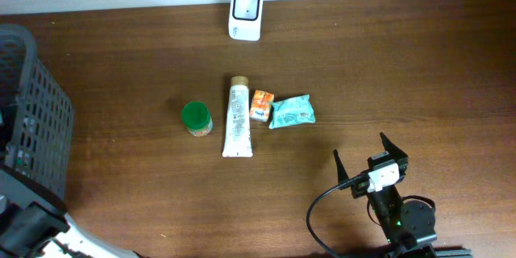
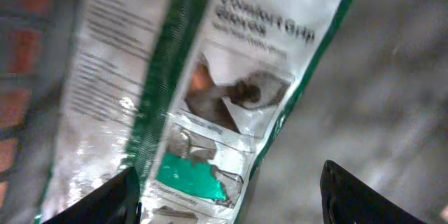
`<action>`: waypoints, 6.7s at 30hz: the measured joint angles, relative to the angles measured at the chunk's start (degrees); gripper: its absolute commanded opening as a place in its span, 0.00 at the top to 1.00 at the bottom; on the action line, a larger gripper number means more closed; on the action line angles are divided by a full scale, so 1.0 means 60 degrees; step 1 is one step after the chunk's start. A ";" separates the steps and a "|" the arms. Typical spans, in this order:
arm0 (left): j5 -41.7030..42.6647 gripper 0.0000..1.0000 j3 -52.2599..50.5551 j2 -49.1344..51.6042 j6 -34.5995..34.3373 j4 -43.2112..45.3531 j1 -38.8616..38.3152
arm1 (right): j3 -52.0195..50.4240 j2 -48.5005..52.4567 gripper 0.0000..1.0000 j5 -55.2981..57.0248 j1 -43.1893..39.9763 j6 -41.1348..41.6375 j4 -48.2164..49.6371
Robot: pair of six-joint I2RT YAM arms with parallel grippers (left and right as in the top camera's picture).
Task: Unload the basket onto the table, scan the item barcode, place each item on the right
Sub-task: 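Return the left gripper to the basket and grasp the green 3M glove bag, then pull the glove bag out and lay it flat left of the jar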
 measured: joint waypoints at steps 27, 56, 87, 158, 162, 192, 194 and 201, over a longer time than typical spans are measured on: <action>-0.0903 1.00 0.0295 0.1228 0.0586 0.0718 -0.0029 | 0.0000 0.0000 0.02 -0.0004 0.0000 0.0000 0.0000; 0.0313 1.00 -0.0026 -0.2025 0.0765 0.0652 -0.0044 | 0.0000 0.0000 0.02 0.0000 0.0000 0.0004 0.0000; 0.0525 0.48 -0.0040 -0.4189 -0.0546 0.0477 -0.0627 | 0.0000 0.0000 0.02 -0.0004 0.0000 0.0000 0.0000; 0.0903 1.00 0.0834 -0.6437 -0.1931 -0.0623 -0.3486 | 0.0000 0.0000 0.02 -0.0004 0.0000 0.0000 0.0000; 0.0976 1.00 0.0820 -0.6513 -0.2302 -0.1490 -0.5257 | 0.0000 0.0000 0.02 0.0000 0.0000 -0.0004 0.0000; -0.0142 1.00 -0.5672 -0.5865 -0.5617 0.0750 -0.8360 | 0.0000 0.0000 0.01 -0.0004 0.0000 0.0004 0.0000; -0.0200 1.00 -0.5708 -0.5526 -0.5672 0.0834 -0.8360 | 0.0000 0.0000 0.02 0.0000 0.0000 0.0000 0.0000; -0.0244 1.00 -0.5719 -0.4422 -0.5716 0.1151 -0.8360 | 0.0000 0.0000 0.02 0.0000 0.0000 -0.0007 0.0000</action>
